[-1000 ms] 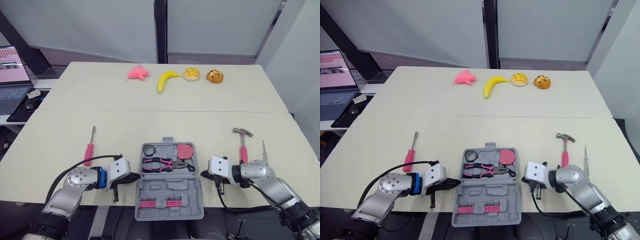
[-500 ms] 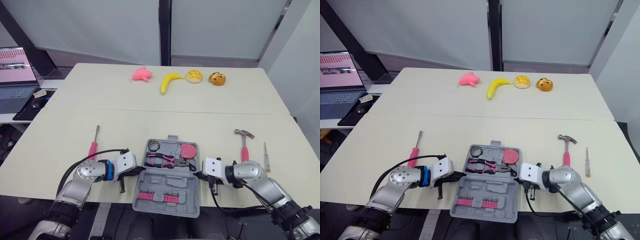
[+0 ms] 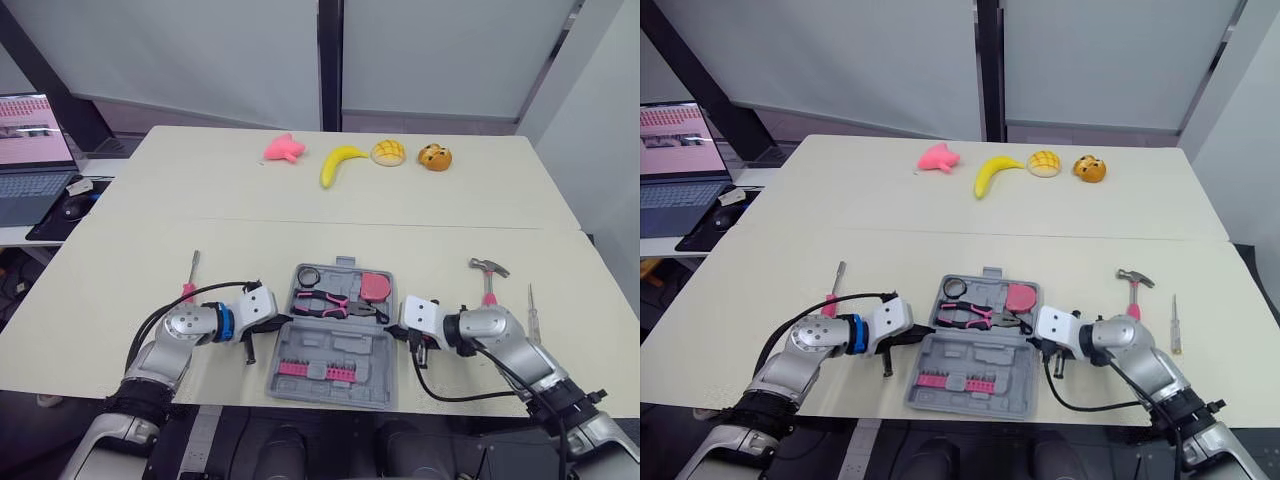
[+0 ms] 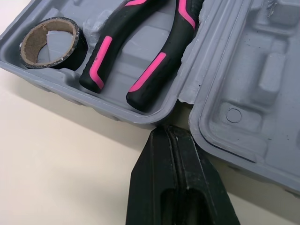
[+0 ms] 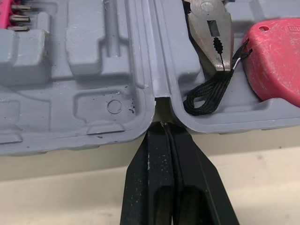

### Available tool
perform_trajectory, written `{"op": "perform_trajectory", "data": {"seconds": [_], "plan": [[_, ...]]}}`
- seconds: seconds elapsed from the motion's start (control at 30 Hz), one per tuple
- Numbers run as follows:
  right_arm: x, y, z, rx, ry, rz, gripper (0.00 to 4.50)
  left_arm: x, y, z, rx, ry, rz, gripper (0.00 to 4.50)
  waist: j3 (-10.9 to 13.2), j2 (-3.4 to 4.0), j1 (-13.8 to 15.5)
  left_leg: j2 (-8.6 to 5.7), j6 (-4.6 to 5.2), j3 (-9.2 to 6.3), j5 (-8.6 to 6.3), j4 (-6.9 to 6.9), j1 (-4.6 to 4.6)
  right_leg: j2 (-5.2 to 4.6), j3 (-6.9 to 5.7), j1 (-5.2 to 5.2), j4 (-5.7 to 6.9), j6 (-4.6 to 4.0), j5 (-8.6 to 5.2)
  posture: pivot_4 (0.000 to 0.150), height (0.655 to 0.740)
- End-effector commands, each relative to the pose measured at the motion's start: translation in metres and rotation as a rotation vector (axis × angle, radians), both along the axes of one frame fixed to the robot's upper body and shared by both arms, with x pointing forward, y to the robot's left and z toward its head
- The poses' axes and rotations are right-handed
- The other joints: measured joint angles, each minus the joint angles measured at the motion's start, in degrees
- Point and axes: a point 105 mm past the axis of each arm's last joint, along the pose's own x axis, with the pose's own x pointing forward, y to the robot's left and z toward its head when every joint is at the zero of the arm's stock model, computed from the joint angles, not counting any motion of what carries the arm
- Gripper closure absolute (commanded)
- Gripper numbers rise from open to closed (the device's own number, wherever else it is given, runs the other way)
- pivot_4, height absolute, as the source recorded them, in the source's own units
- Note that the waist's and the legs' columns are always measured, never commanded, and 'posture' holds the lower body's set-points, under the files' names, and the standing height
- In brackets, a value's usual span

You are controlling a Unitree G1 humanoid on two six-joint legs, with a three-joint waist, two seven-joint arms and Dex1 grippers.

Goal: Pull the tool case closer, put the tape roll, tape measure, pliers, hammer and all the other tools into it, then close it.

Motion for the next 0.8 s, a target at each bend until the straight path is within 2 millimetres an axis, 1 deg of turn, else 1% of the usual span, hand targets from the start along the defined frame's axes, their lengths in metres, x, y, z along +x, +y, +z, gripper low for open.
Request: {"op": "perform_trajectory", "data": {"seconds": [0.03,0.43,0.8], "plan": [[0.005,0.016,0.011,0.037,-0.053,0.043,4.5,0.003,-0.015,0.0,-0.005,-0.026,-0.045,4.49,0.0,0.0,0.0,0.0,0.0,0.0,0.0,0.0,0.0,0.0,0.01,0.0,0.0,0.0,0.0,0.15,0.74],[0.013,0.017,0.013,0.037,-0.079,0.026,4.5,0.007,-0.015,-0.003,0.009,-0.032,-0.042,4.49,0.0,0.0,0.0,0.0,0.0,0.0,0.0,-0.01,0.01,0.0,0.01,0.0,0.0,0.01,0.0,0.15,0.74],[0.016,0.02,0.013,0.04,-0.083,0.024,4.5,0.007,-0.015,-0.005,0.014,-0.031,-0.042,4.49,0.0,0.0,-0.1,0.0,0.0,0.0,0.0,-0.01,0.02,0.0,0.01,0.0,0.0,0.01,0.0,0.15,0.74]]}}
